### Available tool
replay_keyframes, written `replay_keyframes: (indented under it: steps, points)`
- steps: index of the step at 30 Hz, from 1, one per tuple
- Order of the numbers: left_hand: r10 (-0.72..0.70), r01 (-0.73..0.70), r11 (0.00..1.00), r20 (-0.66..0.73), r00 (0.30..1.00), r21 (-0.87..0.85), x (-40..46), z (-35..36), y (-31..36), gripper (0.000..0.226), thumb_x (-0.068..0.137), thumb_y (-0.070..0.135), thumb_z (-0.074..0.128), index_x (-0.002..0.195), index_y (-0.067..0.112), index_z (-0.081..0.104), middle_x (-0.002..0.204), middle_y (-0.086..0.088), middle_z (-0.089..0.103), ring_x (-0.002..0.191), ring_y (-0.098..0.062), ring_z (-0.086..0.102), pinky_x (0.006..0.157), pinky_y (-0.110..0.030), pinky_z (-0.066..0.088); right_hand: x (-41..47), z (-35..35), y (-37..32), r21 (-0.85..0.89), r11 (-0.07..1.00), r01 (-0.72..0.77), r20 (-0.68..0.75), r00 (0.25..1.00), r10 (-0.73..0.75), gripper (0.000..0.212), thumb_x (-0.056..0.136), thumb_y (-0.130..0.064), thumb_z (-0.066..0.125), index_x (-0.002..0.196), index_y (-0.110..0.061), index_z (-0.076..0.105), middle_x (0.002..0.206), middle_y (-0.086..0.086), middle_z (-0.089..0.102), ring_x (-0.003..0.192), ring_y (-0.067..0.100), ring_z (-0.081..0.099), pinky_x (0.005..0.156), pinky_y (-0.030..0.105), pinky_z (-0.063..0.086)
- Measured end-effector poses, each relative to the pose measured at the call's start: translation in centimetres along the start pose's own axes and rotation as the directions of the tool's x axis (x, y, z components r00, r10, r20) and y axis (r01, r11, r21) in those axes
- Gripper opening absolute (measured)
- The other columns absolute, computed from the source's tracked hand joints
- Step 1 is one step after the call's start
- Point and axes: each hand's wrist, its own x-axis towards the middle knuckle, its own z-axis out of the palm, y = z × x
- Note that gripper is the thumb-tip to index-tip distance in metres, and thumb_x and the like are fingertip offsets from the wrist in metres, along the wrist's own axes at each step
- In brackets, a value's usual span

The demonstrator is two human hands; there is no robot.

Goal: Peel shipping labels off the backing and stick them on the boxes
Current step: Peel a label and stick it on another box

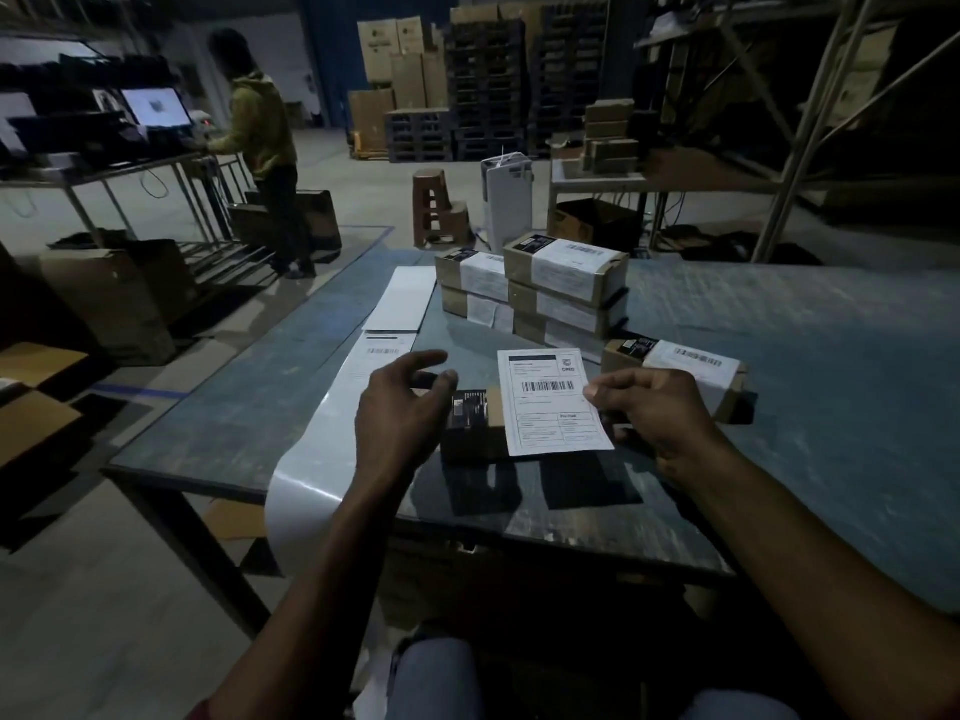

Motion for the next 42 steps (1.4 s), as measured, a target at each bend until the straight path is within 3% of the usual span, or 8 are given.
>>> replay_keyframes:
  steps: [6, 16, 21, 28, 31, 34, 38, 42]
  points:
    - [0.005, -0.005, 0.999, 0.018, 1.0, 0.033, 0.4, 0.9, -1.3, 0.025, 0.09, 0.032, 0.071, 0.114, 0.037, 0.077, 0.096, 0.013, 0.076, 0.073, -0.013, 0.073, 0.08, -0.039, 0.061, 0.4, 1.0, 0.4, -0.066, 0.997, 0.037, -0.021, 0.999, -0.039, 0.01, 0.084, -0.01, 0.086, 0.089, -0.005, 0.079, 0.088, 0.017, 0.08, 0.073, 0.024, 0.071, 0.058, 0.031, 0.048]
    - [0.041, -0.043, 0.997, 0.038, 0.998, 0.061, 1.0, 2.0, -2.1, 0.022, 0.092, 0.027, 0.068, 0.11, 0.034, 0.079, 0.102, 0.009, 0.078, 0.08, -0.016, 0.075, 0.082, -0.041, 0.062, 0.3, 1.1, 0.0, -0.09, 0.995, 0.032, -0.017, 0.999, -0.033, 0.012, 0.085, -0.006, 0.085, 0.092, 0.001, 0.078, 0.088, 0.019, 0.08, 0.087, 0.041, 0.077, 0.077, 0.055, 0.062]
    - [0.045, -0.049, 0.995, 0.043, 0.998, 0.082, 1.2, 2.2, -2.4, 0.024, 0.093, 0.024, 0.066, 0.11, 0.034, 0.079, 0.104, 0.009, 0.077, 0.058, -0.014, 0.068, 0.064, -0.026, 0.052, 0.1, 1.2, -0.4, -0.07, 0.997, 0.017, -0.005, 1.0, -0.017, 0.016, 0.086, -0.001, 0.082, 0.097, 0.008, 0.076, 0.092, 0.023, 0.078, 0.06, 0.016, 0.067, 0.047, 0.02, 0.053]
    - [0.08, -0.086, 0.988, 0.05, 0.996, 0.132, 1.0, 2.3, -2.4, 0.025, 0.092, 0.024, 0.066, 0.109, 0.036, 0.08, 0.107, 0.01, 0.077, 0.045, -0.002, 0.054, 0.05, -0.014, 0.037, 0.4, 1.1, -0.3, -0.128, 0.991, 0.03, -0.013, 0.999, -0.032, 0.013, 0.085, -0.004, 0.084, 0.094, 0.003, 0.078, 0.088, 0.016, 0.079, 0.059, 0.01, 0.064, 0.047, 0.016, 0.05]
    - [0.125, -0.129, 0.982, 0.037, 0.992, 0.138, 1.0, 2.6, -2.3, 0.025, 0.084, 0.033, 0.067, 0.103, 0.041, 0.081, 0.108, 0.007, 0.076, 0.066, -0.006, 0.062, 0.07, -0.03, 0.058, 0.5, 1.1, -0.5, -0.149, 0.988, 0.03, -0.019, 0.999, -0.033, 0.012, 0.084, -0.005, 0.085, 0.092, 0.002, 0.079, 0.087, 0.014, 0.079, 0.059, 0.009, 0.065, 0.047, 0.016, 0.05]
    - [0.121, -0.123, 0.978, 0.025, 0.992, 0.171, 1.1, 2.9, -2.0, 0.041, 0.071, 0.054, 0.052, 0.101, 0.047, 0.079, 0.112, 0.009, 0.074, 0.102, -0.024, 0.066, 0.091, -0.05, 0.056, 0.5, 1.2, -0.5, -0.172, 0.984, 0.04, -0.022, 0.999, -0.044, 0.01, 0.084, -0.003, 0.084, 0.09, 0.002, 0.079, 0.085, 0.014, 0.079, 0.051, 0.002, 0.065, 0.045, 0.014, 0.047]
    - [0.099, -0.112, 0.977, 0.08, 0.992, 0.181, 1.4, 3.2, -2.2, 0.031, 0.084, 0.04, 0.063, 0.107, 0.034, 0.081, 0.111, 0.004, 0.078, 0.093, -0.035, 0.07, 0.086, -0.044, 0.059, 0.6, 1.4, -0.4, -0.185, 0.982, 0.046, -0.03, 0.998, -0.053, 0.009, 0.084, -0.002, 0.084, 0.09, 0.002, 0.079, 0.084, 0.011, 0.078, 0.048, -0.002, 0.064, 0.044, 0.011, 0.046]
    - [0.076, -0.091, 0.985, 0.104, 0.992, 0.144, 1.3, 3.4, -2.8, 0.023, 0.094, 0.022, 0.069, 0.115, 0.022, 0.08, 0.118, -0.002, 0.077, 0.11, -0.019, 0.07, 0.093, -0.035, 0.055, 0.6, 1.6, -0.5, -0.189, 0.981, 0.037, -0.039, 0.998, -0.045, 0.009, 0.084, -0.004, 0.085, 0.09, 0.001, 0.08, 0.085, 0.011, 0.079, 0.056, 0.005, 0.065, 0.046, 0.013, 0.048]
